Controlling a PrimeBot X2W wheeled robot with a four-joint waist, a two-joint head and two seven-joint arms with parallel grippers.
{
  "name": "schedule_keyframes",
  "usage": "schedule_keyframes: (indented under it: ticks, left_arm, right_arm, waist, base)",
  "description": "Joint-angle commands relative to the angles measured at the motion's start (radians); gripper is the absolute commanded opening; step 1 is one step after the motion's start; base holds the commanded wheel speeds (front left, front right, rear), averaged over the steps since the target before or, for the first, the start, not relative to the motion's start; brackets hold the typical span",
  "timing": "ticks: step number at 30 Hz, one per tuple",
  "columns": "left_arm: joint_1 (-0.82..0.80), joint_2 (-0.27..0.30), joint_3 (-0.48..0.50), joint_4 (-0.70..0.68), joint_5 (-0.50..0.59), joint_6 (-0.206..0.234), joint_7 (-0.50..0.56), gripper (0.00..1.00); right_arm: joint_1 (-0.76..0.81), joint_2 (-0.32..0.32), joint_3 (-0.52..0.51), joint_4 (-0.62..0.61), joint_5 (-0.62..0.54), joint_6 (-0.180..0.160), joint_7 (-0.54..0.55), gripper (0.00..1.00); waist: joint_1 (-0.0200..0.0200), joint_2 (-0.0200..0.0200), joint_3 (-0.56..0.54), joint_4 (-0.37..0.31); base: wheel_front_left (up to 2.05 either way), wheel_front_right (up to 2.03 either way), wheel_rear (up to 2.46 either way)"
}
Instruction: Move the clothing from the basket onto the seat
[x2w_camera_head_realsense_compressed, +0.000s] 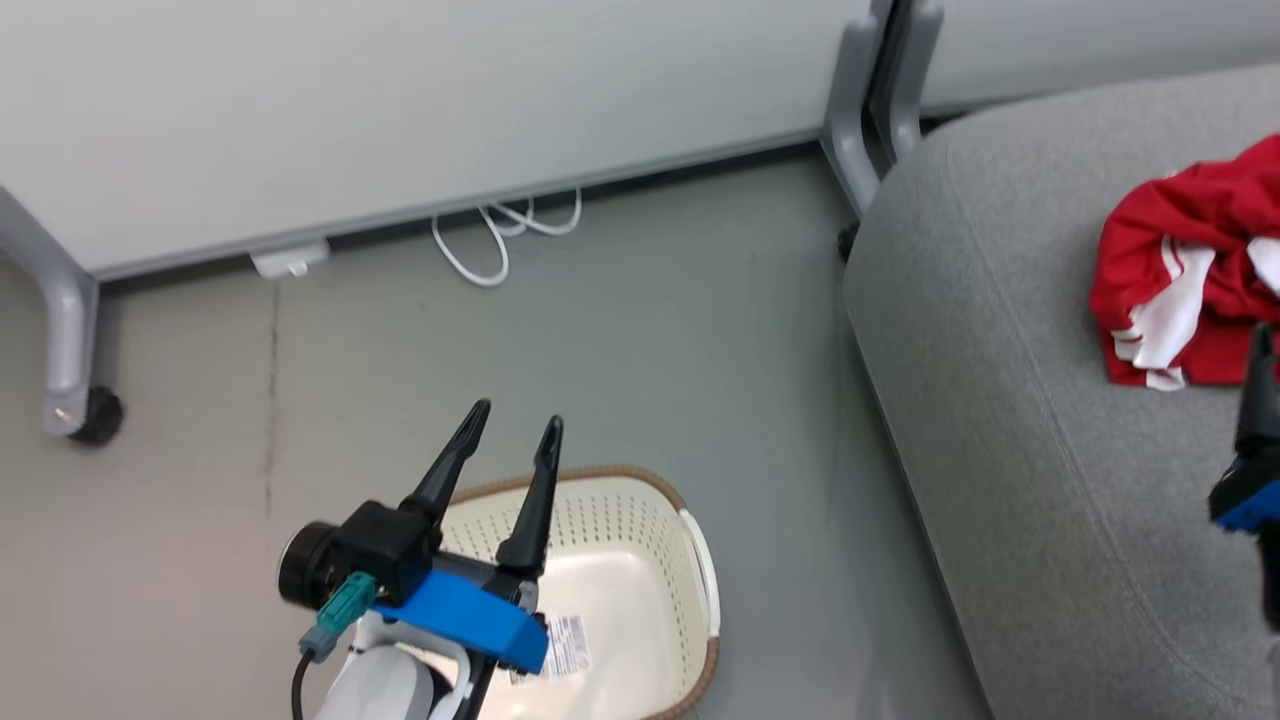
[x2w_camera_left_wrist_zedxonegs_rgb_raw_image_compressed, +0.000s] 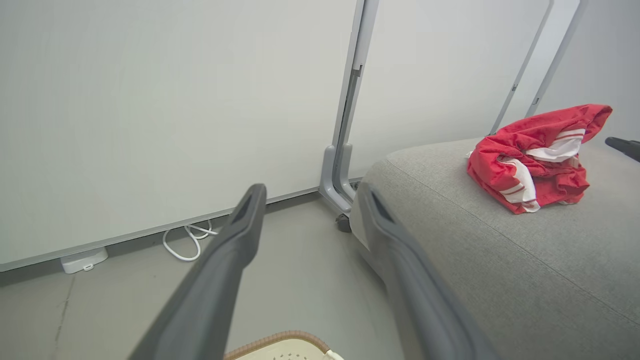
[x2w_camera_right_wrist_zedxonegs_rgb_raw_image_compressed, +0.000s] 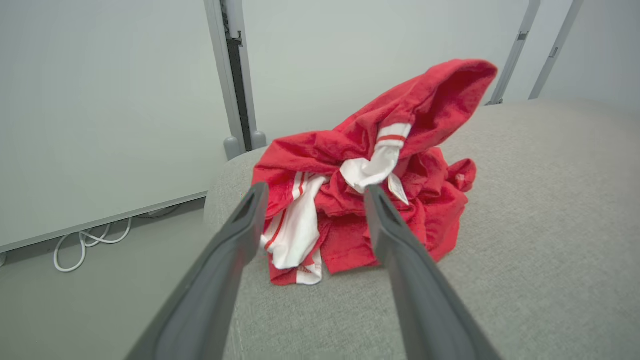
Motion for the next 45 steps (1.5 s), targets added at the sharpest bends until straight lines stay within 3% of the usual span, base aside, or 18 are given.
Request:
schedule_keyframes:
  ticks: [1,13,21,28,45]
  left_arm:
    - [0.027,-0.005,0.017,0.003,0.006,-0.002,-0.003,1.00]
    - [0.155,-0.029,0.138,0.019,0.037,-0.002,-0.003,1.00]
    - [0.191,-0.040,0.200,0.030,0.045,-0.002,-0.003,1.00]
    - [0.206,-0.041,0.242,0.047,0.052,-0.002,-0.003,1.00]
    - [0.203,-0.035,0.242,0.071,0.044,-0.002,-0.003,1.00]
  right_arm:
    - [0.047,0.020,0.009,-0.038,0.001,0.000,0.008,1.00]
    - [0.380,0.176,0.104,-0.397,-0.025,0.000,0.108,1.00]
    - [0.510,0.235,0.153,-0.572,-0.031,0.000,0.150,1.00]
    - [0.556,0.249,0.172,-0.624,-0.016,0.000,0.161,1.00]
    - [0.566,0.249,0.209,-0.615,0.018,0.000,0.155,1.00]
  waist:
    - [0.0002,0.0000,-0.065,0.027]
    - [0.0002,0.0000,-0.191,0.103]
    - [0.0002,0.0000,-0.219,0.153]
    - [0.0002,0.0000,-0.226,0.178]
    - [0.0002,0.0000,-0.218,0.190]
  base:
    - [0.00,0.00,0.00]
    - [0.00,0.00,0.00]
    - [0.00,0.00,0.00]
    - [0.00,0.00,0.00]
    - [0.00,0.00,0.00]
